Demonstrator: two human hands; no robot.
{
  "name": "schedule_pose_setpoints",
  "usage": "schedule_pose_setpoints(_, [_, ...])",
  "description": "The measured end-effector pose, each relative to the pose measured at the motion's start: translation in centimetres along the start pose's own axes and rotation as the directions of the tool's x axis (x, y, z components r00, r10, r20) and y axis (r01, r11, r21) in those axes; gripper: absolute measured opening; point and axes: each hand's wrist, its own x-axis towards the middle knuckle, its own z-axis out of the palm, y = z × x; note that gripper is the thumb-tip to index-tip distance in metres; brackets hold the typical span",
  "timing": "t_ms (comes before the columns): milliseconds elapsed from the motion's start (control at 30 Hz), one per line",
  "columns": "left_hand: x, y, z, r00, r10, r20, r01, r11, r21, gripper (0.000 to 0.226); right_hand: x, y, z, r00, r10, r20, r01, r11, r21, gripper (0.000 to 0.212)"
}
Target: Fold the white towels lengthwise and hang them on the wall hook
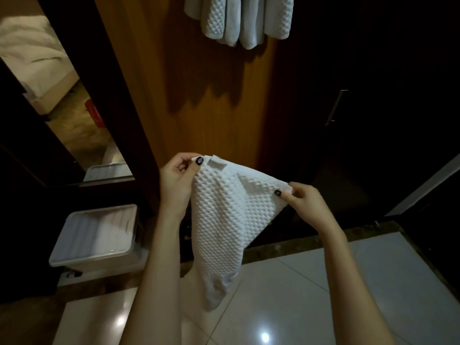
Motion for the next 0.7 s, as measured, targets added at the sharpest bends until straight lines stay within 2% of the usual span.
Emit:
schedule_pose_setpoints(133, [-0.6,-2.0,-0.9,0.997,-0.063,-0.038,0.069,0.986,0.152,0.021,0.4,-0.5,0.5,0.984,-0.039,-0.176,0.038,0.999,-0.010,0.032])
schedule_pose_setpoints(267, [-1.3,-3.5,-2.0,0.982,-0.157,-0.110,0.179,0.954,0.242,0.009,0.2,-0.6,1.6,0.981,-0.058,-0.184,0.052,0.998,-0.039,0.027])
schedule_pose_setpoints(367, [-1.5,-3.7,-2.3,0.987,-0.146,-0.074,0.163,0.922,0.352,0.015,0.9,-0.8,0.6,0.984,-0.092,-0.149,0.077,0.991,-0.107,0.028])
schedule_pose_setpoints(500, [-1.1,-2.7,-2.1,0.993,-0.115,0.002,0.109,0.942,0.316,0.020,0.4,-0.9,-1.8,0.973,-0.175,-0.152,0.160,0.981,-0.111,0.026])
schedule_pose_setpoints(600, [-0.7,-2.5,-1.0,0.998,-0.067,-0.008,0.065,0.926,0.371,0.021,-0.3,-0.7,-2.0,0.952,-0.196,-0.234,0.177,0.979,-0.102,0.023])
schedule_pose_setpoints(700, [-1.2,-3.3,0.6,0.993,-0.086,-0.077,0.113,0.854,0.507,0.024,-0.6,0.2,-0.8,0.935,-0.130,-0.331,0.108,0.991,-0.083,0.025])
